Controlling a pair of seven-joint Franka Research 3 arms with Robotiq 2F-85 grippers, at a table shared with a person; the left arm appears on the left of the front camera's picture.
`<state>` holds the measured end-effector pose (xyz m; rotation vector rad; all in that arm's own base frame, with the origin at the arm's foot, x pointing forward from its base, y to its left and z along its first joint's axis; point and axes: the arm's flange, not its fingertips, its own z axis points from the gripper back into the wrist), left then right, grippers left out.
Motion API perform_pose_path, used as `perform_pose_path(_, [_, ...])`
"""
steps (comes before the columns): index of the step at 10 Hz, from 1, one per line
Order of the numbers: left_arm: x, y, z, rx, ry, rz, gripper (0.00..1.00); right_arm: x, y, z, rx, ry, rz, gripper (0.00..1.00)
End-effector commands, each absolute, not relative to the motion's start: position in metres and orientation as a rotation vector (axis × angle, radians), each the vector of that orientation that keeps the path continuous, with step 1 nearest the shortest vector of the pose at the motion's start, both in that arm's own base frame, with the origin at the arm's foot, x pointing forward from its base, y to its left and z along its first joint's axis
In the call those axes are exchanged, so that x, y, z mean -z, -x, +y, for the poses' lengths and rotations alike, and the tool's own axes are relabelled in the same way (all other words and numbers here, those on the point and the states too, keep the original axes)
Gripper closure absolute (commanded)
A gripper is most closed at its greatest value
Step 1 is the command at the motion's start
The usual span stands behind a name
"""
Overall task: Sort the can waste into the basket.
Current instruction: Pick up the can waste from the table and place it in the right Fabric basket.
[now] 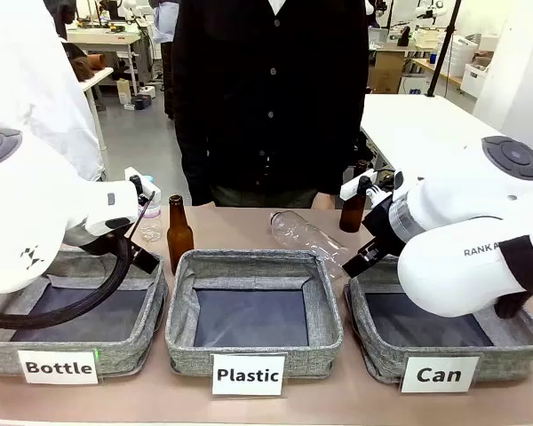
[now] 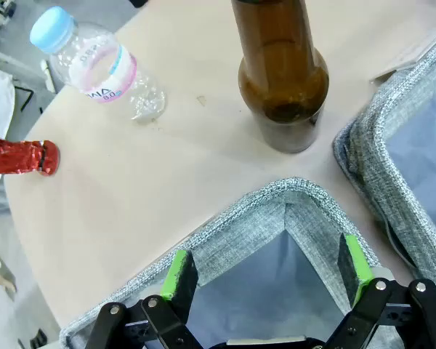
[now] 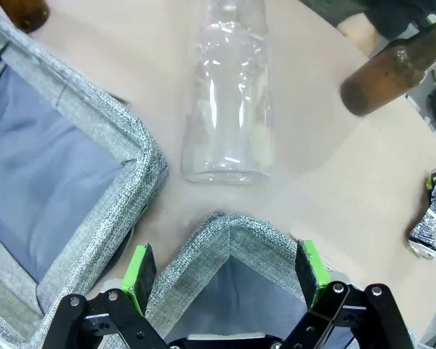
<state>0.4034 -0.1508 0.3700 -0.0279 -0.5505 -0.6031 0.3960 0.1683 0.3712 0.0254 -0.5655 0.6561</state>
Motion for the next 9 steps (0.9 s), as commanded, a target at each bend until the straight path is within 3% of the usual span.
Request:
perform_pose_path(1, [-0.3701,-0.4034,-0.1508,0.603,0.028,-0.551,0.0,-0.3712,-0.396,0.1683,-0.656,-0.025,-0.566,0.0])
perform_pose_path(9, [-0.3701,-0.4034,-0.1508,0.603,0.028,-0.551,0.0,-0.3712,-0.396,0.1683,-0.656,-0.025,-0.566,0.0])
